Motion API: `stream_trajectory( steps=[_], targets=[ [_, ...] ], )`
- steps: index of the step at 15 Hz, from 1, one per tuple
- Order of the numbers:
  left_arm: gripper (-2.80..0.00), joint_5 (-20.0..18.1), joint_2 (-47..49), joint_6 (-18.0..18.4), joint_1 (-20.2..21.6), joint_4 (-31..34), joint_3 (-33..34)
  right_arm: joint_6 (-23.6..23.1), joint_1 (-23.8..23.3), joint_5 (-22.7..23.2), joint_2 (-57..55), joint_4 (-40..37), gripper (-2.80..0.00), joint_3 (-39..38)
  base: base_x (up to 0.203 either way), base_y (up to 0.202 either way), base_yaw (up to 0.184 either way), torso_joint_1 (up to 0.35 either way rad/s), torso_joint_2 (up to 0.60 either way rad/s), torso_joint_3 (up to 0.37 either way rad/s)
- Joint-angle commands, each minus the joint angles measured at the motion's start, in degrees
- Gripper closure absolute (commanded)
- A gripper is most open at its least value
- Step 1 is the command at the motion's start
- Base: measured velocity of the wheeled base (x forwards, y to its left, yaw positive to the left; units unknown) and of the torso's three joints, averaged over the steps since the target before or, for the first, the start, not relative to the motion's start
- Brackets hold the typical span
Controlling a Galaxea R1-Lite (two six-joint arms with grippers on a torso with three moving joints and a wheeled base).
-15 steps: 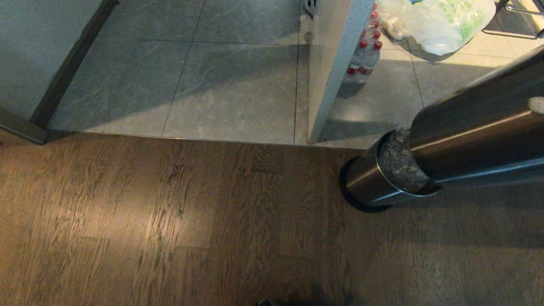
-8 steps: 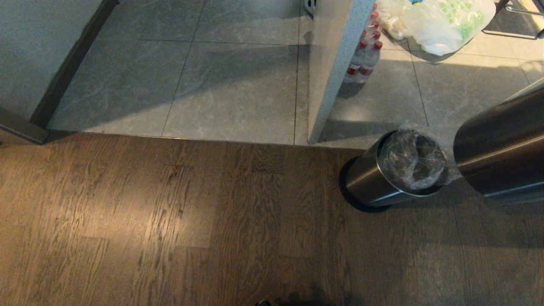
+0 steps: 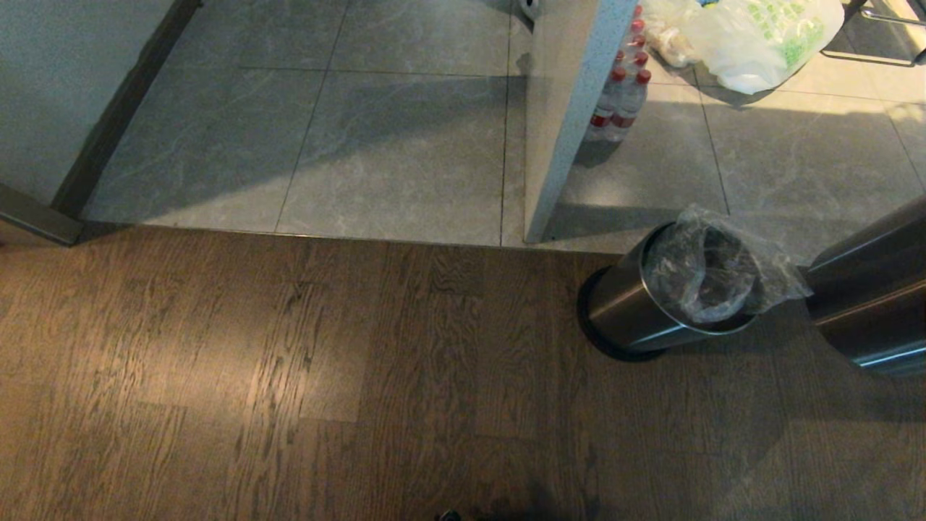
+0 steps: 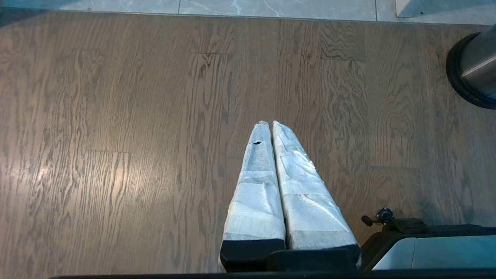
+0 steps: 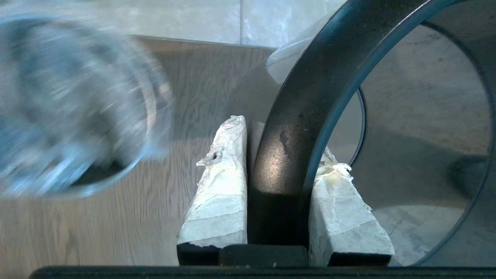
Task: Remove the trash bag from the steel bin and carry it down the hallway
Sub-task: Place the outer trash can on the ground
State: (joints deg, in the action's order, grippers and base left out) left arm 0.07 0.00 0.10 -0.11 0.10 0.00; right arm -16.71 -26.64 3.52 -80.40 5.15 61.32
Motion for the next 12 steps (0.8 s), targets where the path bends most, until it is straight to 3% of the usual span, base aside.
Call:
stream_trajectory(
  steps=[1,6,9,12],
  targets=[
    [0.00,0.0,0.0,0.0,0.0,0.0,0.0,1.8,-1.4,0.4,-10.6,4.9,0.00,0.0,0.000,0.000,0.000,0.000,0.00,0.000],
    [0.00,0.0,0.0,0.0,0.0,0.0,0.0,5.5,-5.1,2.1,-27.7,14.5,0.00,3.0,0.000,0.000,0.000,0.000,0.00,0.000],
    [0.00,0.0,0.0,0.0,0.0,0.0,0.0,9.2,-5.8,2.4,-35.6,15.9,0.00,9.9,0.000,0.000,0.000,0.000,0.00,0.000],
    [0.00,0.0,0.0,0.0,0.0,0.0,0.0,9.9,-6.4,2.7,-41.4,18.4,0.00,15.0,0.000,0.000,0.000,0.000,0.00,0.000]
  ],
)
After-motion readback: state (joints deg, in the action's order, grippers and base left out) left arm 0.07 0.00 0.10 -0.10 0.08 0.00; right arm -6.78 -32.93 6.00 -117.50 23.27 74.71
